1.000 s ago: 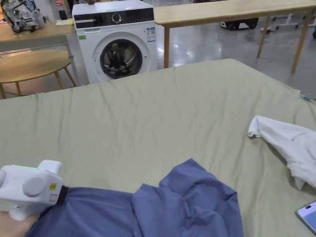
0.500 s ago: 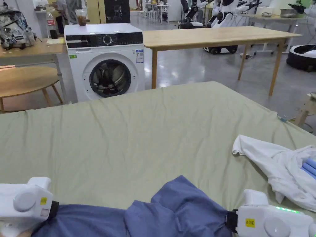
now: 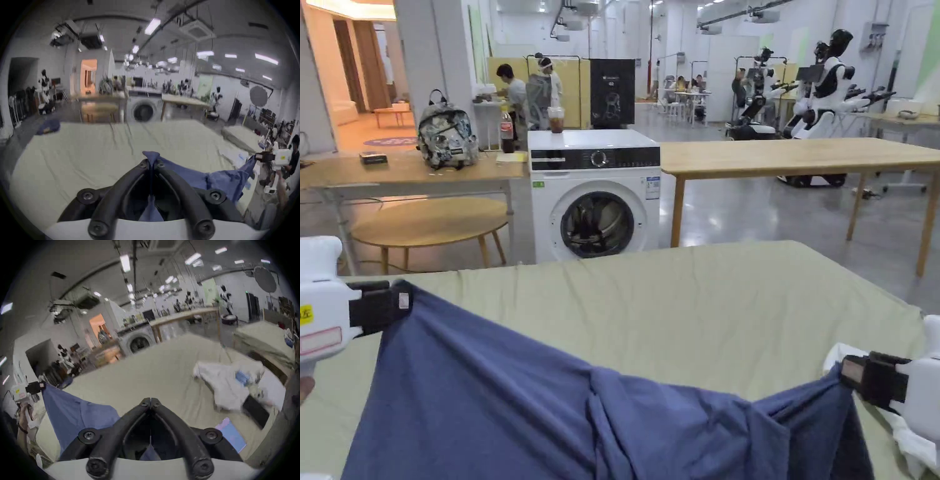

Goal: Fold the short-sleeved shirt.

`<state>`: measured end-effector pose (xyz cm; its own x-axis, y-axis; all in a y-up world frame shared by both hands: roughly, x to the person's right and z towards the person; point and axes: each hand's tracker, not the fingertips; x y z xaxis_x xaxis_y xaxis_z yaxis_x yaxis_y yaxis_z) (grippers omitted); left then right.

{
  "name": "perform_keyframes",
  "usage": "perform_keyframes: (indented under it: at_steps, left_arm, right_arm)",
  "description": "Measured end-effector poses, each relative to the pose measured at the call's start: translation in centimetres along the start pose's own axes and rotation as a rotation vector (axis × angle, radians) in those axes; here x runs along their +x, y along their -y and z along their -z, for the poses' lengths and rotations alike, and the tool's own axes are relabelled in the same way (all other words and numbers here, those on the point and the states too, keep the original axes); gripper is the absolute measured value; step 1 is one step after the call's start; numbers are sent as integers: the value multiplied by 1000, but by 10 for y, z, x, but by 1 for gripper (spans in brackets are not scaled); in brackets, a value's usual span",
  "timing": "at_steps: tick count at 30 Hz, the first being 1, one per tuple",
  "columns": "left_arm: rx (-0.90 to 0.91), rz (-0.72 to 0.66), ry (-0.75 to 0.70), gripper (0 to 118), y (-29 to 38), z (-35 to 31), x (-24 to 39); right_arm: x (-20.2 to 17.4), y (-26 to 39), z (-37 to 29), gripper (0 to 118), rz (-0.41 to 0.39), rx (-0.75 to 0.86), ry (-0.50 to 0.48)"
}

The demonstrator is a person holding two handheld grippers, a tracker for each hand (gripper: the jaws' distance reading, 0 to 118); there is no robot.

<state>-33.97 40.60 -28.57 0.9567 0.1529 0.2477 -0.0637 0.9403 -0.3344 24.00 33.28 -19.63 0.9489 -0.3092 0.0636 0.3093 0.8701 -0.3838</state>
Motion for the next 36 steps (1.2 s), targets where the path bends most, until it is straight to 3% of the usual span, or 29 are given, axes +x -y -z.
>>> perform_keyframes:
  at_steps: [7, 14, 24, 34, 36]
  left_arm:
    - [243, 31, -159, 0, -93, -116, -19]
    - [322, 27, -257, 0, -134, -138, -28]
    - [328, 19, -339, 0, -171, -95, -49]
    - [319, 32, -383, 0, -199, -31, -66]
    - [319, 29, -390, 0, -200, -21, -67]
  right_arm:
    - [-59, -127, -27, 0, -99, 209, -103]
    - [-113, -213, -1, 0, -119, 268, -124]
    - [-179, -270, 45, 0, -307, 312, 12]
    - [-205, -326, 105, 0, -307, 332, 38]
    - [-213, -336, 120, 0, -354, 331, 66]
